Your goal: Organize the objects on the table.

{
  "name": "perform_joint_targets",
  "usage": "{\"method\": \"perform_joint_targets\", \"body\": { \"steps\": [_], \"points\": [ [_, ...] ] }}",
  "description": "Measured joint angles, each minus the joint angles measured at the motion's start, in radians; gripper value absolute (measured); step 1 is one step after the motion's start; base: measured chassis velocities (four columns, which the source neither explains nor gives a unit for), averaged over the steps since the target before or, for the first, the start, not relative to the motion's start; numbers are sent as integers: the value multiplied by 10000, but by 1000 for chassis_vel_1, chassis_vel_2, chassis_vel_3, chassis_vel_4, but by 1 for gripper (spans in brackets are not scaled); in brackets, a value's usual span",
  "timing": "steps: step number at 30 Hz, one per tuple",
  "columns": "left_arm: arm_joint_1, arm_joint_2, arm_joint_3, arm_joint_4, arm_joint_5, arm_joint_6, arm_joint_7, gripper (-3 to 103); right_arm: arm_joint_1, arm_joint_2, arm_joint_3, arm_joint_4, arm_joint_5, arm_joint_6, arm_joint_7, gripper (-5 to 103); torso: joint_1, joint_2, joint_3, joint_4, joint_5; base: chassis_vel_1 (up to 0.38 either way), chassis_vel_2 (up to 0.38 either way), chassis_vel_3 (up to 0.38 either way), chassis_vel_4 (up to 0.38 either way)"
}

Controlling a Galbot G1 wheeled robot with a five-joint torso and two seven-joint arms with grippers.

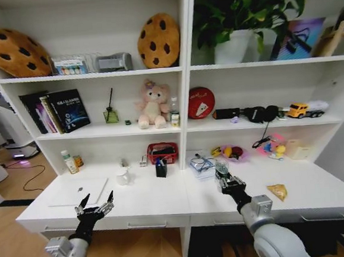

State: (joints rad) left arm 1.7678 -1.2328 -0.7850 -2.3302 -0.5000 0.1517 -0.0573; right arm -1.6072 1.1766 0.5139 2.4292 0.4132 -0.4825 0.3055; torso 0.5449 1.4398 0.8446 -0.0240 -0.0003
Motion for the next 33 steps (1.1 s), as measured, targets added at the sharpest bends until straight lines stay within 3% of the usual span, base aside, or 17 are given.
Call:
{"method": "perform_joint_targets", "body": {
  "steps": [3,4,6,7,8,9,15,19,26,30,33],
  "points": [
    [1,-1,1,0,0,0,3,100,-186,-11,-3,206,662,-436,680,21,-2,1,0,7,15,-239,-296,218,277],
    [1,-1,2,0,0,0,3,100,-251,-35,-81,452,1398,-870,1417,21,-2,1,-1,9,7,-74,-233,204,122],
    [0,-2,2,0,-1,1,4,100,-362,-94,-139,709,4085,-1942,3298,21,-1,2,-1,6,6,-55,-137,101,66],
    [0,-2,2,0,-1,1,4,100,-362,-94,-139,709,4085,-1942,3298,21,-1,2,-1,6,6,-55,-137,47,9],
    [-1,-1,2,0,0,1,6,100,-414,-164,-94,742,5674,-2415,4581,21,0,0,0,4,8,14,-20,22,-54],
    [-2,-1,2,0,0,0,7,100,-454,-213,-67,750,6082,-2519,4948,21,1,0,0,1,5,14,34,22,-54],
    [-2,1,-4,1,0,0,-1,100,-599,-411,-268,755,6748,-2608,5697,21,3,-1,0,11,1,33,92,-24,-79],
    [-1,1,-4,1,0,1,-2,100,-686,-81,-700,753,7589,-2608,6465,21,2,0,-1,7,3,44,45,-22,-10],
    [0,0,-1,1,0,1,-2,100,-925,146,-810,636,8242,-2457,7287,21,0,0,-1,5,4,0,0,0,0],
    [0,1,0,1,0,1,0,100,-714,495,-779,-390,9966,-1869,8670,21,1,1,-1,5,1,0,0,0,0],
    [-1,0,0,0,-1,0,0,100,-413,797,-772,-1260,10625,-1683,9114,21,1,0,0,5,4,0,0,0,0]
  ]
}}
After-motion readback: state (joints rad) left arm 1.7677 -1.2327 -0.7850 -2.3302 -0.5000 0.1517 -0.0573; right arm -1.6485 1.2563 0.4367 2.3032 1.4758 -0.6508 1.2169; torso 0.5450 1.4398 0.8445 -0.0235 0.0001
